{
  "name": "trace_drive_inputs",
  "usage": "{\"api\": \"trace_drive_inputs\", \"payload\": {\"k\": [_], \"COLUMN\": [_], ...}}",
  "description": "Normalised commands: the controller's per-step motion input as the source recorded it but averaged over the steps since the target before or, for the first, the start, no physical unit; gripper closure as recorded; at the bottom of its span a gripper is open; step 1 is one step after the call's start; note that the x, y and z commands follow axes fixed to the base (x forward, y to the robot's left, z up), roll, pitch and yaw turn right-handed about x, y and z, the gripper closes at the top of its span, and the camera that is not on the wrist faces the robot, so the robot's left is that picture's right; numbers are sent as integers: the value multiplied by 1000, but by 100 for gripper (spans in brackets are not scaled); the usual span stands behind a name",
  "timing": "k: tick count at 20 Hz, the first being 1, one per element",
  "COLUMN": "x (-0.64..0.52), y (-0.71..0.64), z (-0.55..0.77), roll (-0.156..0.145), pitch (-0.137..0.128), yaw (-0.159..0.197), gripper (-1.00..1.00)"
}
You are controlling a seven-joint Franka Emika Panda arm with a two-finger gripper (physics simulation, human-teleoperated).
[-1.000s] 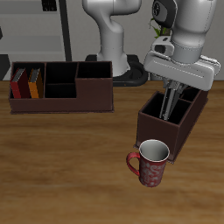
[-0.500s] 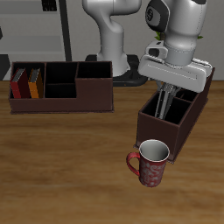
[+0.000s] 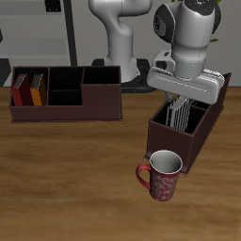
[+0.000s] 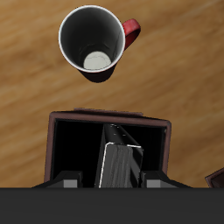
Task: Place the red book into the back desk caddy's left compartment and place the orange book into the back desk caddy's left compartment and place the striped book into the left desk caddy's right compartment
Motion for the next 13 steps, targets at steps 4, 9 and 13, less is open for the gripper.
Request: {"api": "trace_drive_inputs", "payload": {"k": [4, 9, 13], "x": [-83, -13, -38], "y": [47, -46, -139], "z": [155, 119, 218], "roll": [18, 6, -5], "pitch": [-16, 7, -21], "yaw": [4, 2, 24], "gripper": [-100, -100, -100]}}
